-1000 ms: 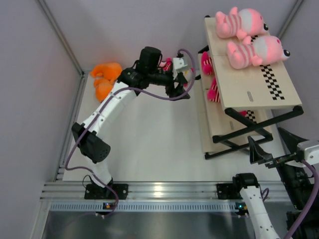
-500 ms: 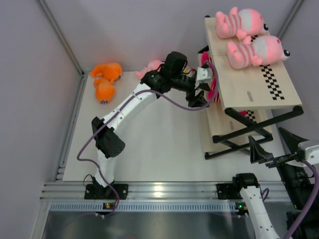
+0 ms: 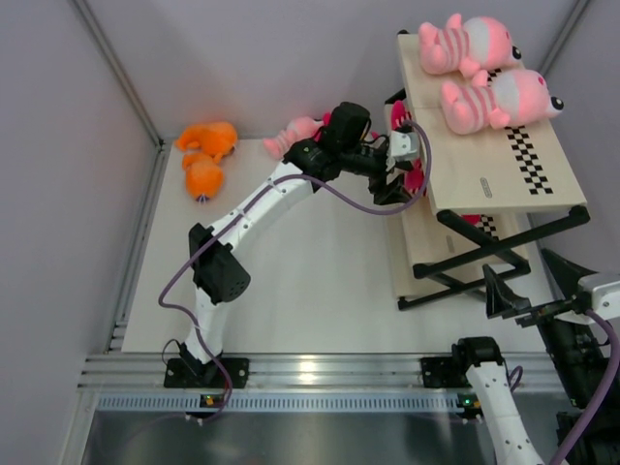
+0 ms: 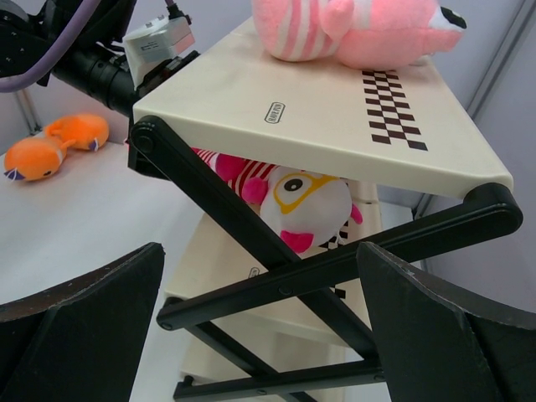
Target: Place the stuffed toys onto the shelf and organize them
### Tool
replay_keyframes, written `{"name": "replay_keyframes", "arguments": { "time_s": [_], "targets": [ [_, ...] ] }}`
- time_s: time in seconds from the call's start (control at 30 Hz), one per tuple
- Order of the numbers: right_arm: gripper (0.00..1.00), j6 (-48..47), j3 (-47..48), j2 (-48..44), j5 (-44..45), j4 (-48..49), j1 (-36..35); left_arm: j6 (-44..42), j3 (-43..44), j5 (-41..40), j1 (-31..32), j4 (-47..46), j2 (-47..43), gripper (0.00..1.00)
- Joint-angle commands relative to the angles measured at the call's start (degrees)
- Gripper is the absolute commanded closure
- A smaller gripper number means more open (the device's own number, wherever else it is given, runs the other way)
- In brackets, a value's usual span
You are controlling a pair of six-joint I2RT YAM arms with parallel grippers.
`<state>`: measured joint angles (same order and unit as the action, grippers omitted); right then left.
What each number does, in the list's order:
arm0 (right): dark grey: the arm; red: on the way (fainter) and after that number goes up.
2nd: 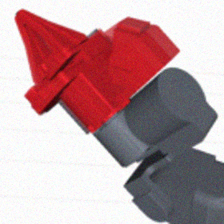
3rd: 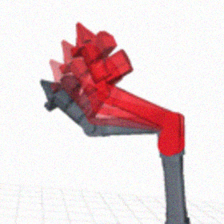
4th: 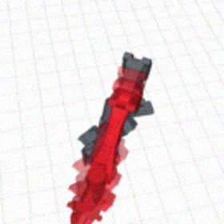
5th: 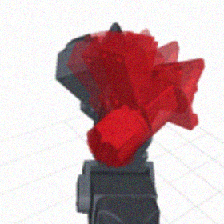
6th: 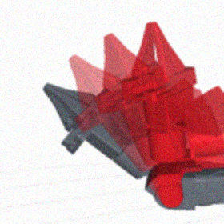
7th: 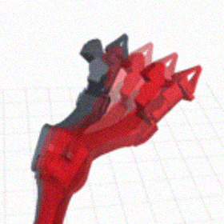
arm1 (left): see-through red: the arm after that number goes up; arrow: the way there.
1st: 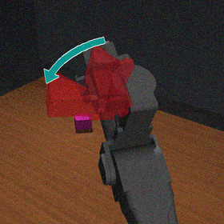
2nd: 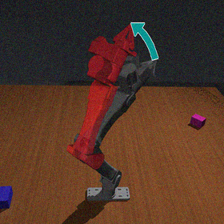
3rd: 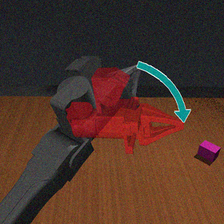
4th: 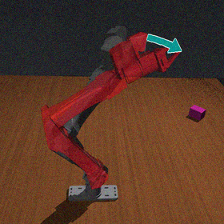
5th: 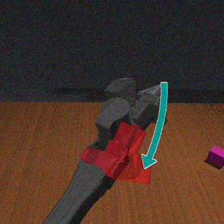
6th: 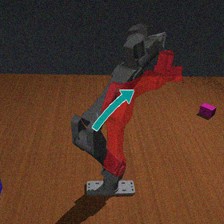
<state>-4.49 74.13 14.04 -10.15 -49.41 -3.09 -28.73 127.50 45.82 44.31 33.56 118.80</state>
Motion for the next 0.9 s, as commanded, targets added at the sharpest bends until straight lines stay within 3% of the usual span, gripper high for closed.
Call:
{"name": "replay_keyframes", "arguments": {
  "time_s": [0.0, 0.2, 0.37, 0.43, 0.57, 0.6, 0.77, 0.87],
  "targets": [
    [0.01, -0.3, 0.1, 0.4, 0.8, -0.7, 0.4, -1.3, 2.4, -2.3, 0.2, -3.9, 0.4, 0.20],
    [0.01, 0.0, 0.1, 0.7, 0.2, -0.8, 0.4, -0.7, 2.6, -5.3, 0.1, -7.4, 1.3, 0.20],
    [0.01, -0.1, 0.0, 0.3, 1.0, -1.2, 0.3, -0.3, 2.8, -1.0, 0.2, -7.3, 2.1, 0.25],
    [0.00, -0.1, 0.1, 0.3, 1.0, -1.4, 0.4, 0.4, 2.9, -1.3, 0.2, -8.2, 2.7, 0.39],
    [0.01, -0.1, 0.4, 0.2, 1.1, -1.6, 0.4, 2.9, 2.7, -3.1, 0.2, -9.7, 3.1, 0.83],
    [0.01, -0.1, 0.4, 0.1, 1.2, -1.6, 0.4, 3.6, 2.5, -3.6, 0.2, -9.8, 2.9, 1.00],
    [0.01, -0.3, 0.6, -0.3, 1.8, -1.9, 0.4, 12.0, -1.5, -7.9, 0.2, -11.7, 0.3, 1.00],
    [0.01, -0.3, 0.5, -0.4, 1.9, -1.7, 0.4, 20.0, -5.3, -20.2, 0.2, -14.7, -2.4, 1.00]
  ]
}}
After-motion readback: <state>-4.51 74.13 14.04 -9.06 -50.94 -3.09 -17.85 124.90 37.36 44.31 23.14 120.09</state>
